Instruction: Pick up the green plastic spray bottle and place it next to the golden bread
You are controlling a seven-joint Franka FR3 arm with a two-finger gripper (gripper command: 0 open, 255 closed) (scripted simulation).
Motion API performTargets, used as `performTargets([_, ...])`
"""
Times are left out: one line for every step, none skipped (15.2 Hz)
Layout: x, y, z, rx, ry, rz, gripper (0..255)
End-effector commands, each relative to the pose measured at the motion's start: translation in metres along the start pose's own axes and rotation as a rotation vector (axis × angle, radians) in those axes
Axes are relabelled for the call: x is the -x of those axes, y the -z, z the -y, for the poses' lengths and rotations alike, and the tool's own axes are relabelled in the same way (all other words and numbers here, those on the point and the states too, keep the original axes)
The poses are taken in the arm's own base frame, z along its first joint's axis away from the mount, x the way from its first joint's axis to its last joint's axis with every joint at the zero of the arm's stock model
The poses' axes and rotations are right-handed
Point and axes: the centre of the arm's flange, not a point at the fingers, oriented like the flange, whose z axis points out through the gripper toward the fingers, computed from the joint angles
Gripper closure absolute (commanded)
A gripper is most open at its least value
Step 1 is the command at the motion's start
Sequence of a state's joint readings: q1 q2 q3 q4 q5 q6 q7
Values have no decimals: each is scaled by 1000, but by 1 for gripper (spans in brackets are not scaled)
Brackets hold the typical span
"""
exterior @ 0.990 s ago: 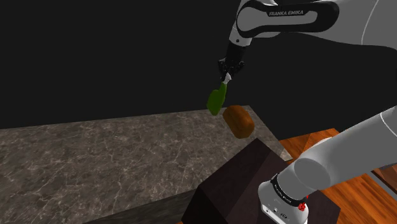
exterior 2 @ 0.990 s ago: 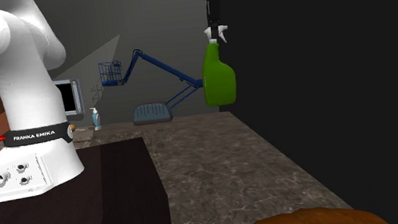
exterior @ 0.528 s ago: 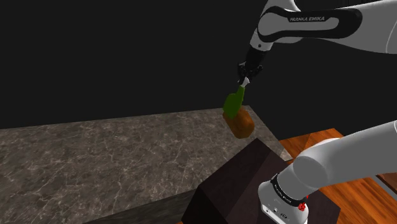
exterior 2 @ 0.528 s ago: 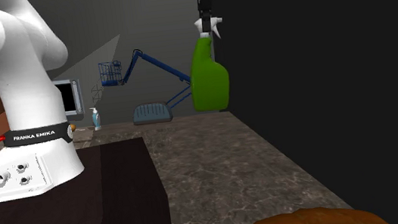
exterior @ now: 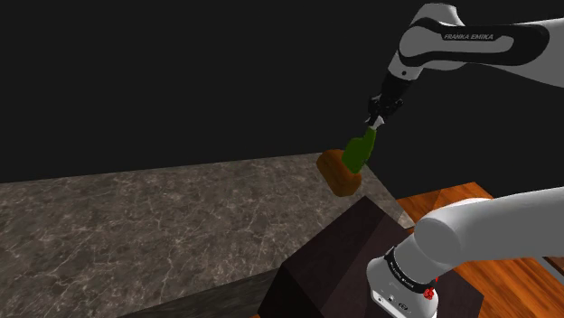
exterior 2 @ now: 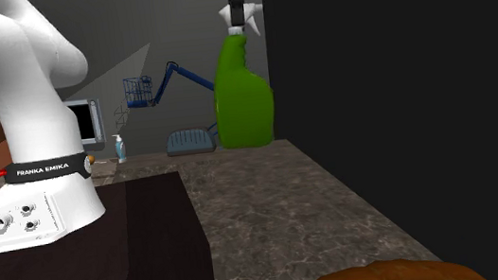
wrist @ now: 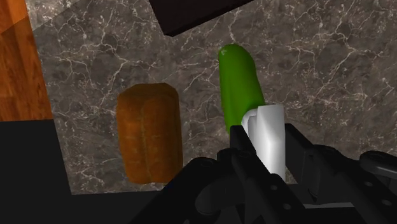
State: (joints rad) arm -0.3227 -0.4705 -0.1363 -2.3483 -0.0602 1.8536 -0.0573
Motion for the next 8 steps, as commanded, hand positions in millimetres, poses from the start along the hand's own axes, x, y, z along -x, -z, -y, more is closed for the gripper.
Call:
performTargets([10, 1, -23, 0, 1, 0, 255])
performTargets([14, 1, -35, 0, 1, 0, 255])
performTargets([19, 1, -48, 0, 1, 0, 255])
performTargets([24, 1, -60, 0, 1, 0, 255])
performTargets([29, 1, -72, 0, 1, 0, 255])
performTargets([34, 1, -85, 0, 1, 0, 255])
performTargets([38, 1, -97, 0, 1, 0, 255])
performTargets([43, 1, -109, 0, 1, 0, 255])
